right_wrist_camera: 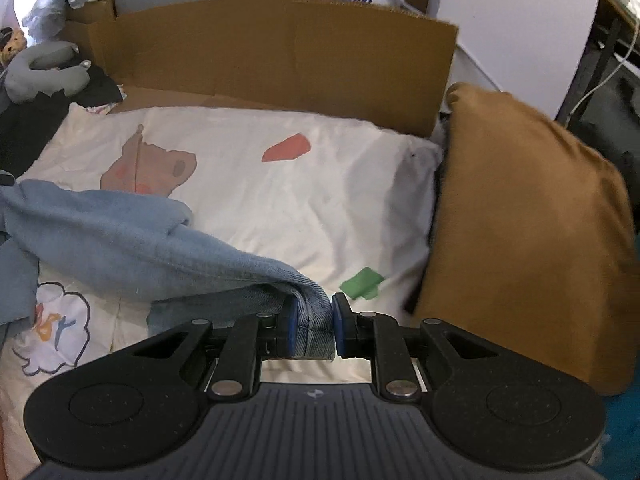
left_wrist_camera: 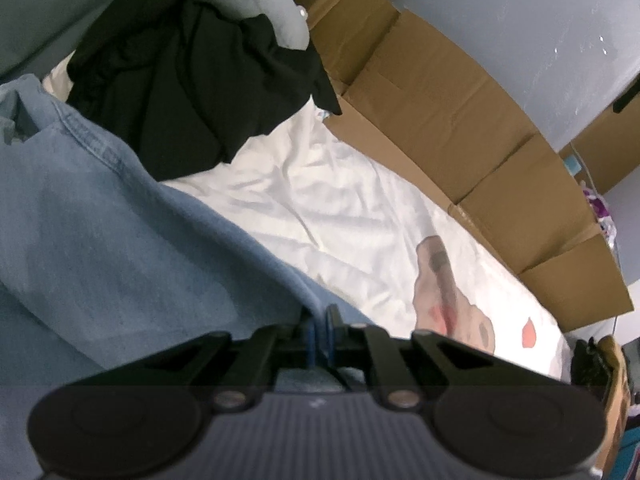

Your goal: Fold clothes

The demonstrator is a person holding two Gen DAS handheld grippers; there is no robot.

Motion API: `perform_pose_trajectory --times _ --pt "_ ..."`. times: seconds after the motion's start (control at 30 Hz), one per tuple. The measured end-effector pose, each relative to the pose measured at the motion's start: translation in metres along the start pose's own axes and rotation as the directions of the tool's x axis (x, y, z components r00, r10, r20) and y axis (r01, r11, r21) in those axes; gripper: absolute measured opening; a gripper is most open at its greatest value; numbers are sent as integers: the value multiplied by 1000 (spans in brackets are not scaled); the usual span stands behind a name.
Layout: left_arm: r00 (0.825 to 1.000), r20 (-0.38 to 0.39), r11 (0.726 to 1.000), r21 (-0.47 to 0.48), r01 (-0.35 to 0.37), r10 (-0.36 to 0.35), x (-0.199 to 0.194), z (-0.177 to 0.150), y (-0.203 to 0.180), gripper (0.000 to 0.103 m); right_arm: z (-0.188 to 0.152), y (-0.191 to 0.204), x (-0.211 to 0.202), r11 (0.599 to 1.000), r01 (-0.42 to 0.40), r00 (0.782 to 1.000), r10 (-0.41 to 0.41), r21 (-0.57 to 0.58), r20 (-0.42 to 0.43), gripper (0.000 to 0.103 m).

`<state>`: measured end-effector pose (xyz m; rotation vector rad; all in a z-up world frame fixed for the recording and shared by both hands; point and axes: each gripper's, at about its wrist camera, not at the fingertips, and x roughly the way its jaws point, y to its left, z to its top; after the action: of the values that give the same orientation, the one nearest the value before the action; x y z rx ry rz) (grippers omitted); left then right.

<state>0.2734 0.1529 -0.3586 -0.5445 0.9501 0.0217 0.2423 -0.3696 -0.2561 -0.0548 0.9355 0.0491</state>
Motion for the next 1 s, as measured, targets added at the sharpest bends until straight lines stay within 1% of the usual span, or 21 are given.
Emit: perform_pose_trajectory --times 0.13,0.23,0.3,0.5,0.6,0.7,0.8,0.93,0.97,1.0 --pt "1000 0 1000 -18 9 -9 0 1 -1 6 -5 0 -18 999 10 1000 -10 -34 -2 16" --pt "1000 -3 1000 0 -3 3 2 2 -3 6 -9 3 -20 998 11 1000 -12 -56 -18 16" --pt "1000 -5 1000 6 -16 16 4 2 -6 6 -10 2 -15 998 13 1000 -14 -62 -20 16" --pt "1000 25 1000 10 -10 10 2 17 -15 6 7 0 1 995 28 1000 -27 -96 3 16" --pt "1000 24 1000 28 -12 11 10 24 -18 6 19 0 15 989 38 999 -36 -145 16 17" --pt "1000 18 1000 25 -8 8 19 32 -18 6 34 -2 32 979 55 998 -48 -195 38 17" --pt "1000 30 1000 14 -7 6 26 40 -18 6 50 0 48 966 75 996 -62 -249 60 17" --pt "999 32 1000 -28 -5 6 46 52 -13 6 72 5 81 935 89 996 -76 -342 50 17" --pt "1000 24 999 -38 -14 15 53 54 -11 6 76 7 90 921 91 996 -81 -378 41 17" --pt "999 14 999 -30 -29 29 60 57 -12 6 79 12 101 892 93 996 -90 -441 28 17"
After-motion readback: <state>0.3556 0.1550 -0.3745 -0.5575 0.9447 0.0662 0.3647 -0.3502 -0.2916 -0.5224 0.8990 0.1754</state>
